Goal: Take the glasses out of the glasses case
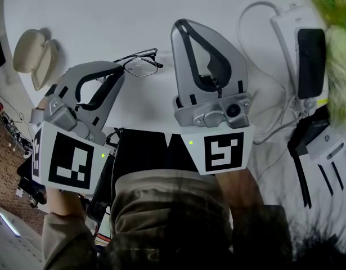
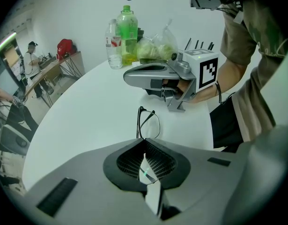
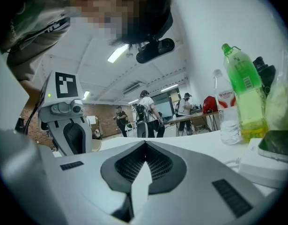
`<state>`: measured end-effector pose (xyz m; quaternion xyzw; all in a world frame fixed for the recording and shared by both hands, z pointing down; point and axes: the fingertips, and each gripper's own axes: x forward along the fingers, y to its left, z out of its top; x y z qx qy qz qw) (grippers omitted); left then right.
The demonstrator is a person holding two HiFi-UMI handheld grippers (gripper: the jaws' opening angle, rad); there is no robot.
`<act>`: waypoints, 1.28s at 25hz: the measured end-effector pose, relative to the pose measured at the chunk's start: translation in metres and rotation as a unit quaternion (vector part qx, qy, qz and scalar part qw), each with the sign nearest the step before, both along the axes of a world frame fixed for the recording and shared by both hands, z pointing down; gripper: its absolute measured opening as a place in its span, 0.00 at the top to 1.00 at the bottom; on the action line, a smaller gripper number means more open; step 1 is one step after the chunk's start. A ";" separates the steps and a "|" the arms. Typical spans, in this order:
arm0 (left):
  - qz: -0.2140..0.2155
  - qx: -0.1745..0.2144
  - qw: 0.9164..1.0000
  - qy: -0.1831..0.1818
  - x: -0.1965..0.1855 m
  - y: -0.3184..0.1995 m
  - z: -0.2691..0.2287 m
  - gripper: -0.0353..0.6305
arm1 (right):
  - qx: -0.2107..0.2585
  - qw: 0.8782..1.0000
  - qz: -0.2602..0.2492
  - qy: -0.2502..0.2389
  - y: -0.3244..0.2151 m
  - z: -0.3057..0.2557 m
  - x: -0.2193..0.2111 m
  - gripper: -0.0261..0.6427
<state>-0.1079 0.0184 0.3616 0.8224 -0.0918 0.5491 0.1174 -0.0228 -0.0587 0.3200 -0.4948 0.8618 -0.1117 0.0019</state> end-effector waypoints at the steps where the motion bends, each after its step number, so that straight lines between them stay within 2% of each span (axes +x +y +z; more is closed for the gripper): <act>1: 0.003 -0.001 1.000 -0.001 0.000 -0.001 0.001 0.92 | 0.002 1.000 0.001 0.002 0.000 0.000 0.000 0.94; 4: 0.009 -0.001 1.000 -0.004 -0.001 -0.003 0.002 0.92 | -0.001 1.000 0.002 0.002 0.000 0.001 0.001 0.94; 8: 0.007 -0.004 1.000 -0.003 0.000 -0.003 0.001 0.92 | -0.013 1.000 0.012 -0.022 0.001 -0.004 0.006 0.94; 18: -0.004 0.001 1.000 0.009 0.001 0.000 0.002 0.92 | -0.009 1.000 0.010 -0.002 0.005 0.002 0.004 0.94; 21: -0.006 -0.008 1.000 0.011 -0.002 0.008 0.006 0.92 | -0.010 1.000 0.020 0.005 0.007 0.002 0.004 0.94; 27: 0.028 -0.009 1.000 0.005 0.004 0.017 0.007 0.92 | -0.010 0.999 0.043 0.011 0.011 -0.008 0.009 0.94; 32: 0.033 -0.010 0.999 0.028 0.016 0.017 0.009 0.92 | -0.016 0.997 0.068 0.014 0.020 -0.006 0.022 0.94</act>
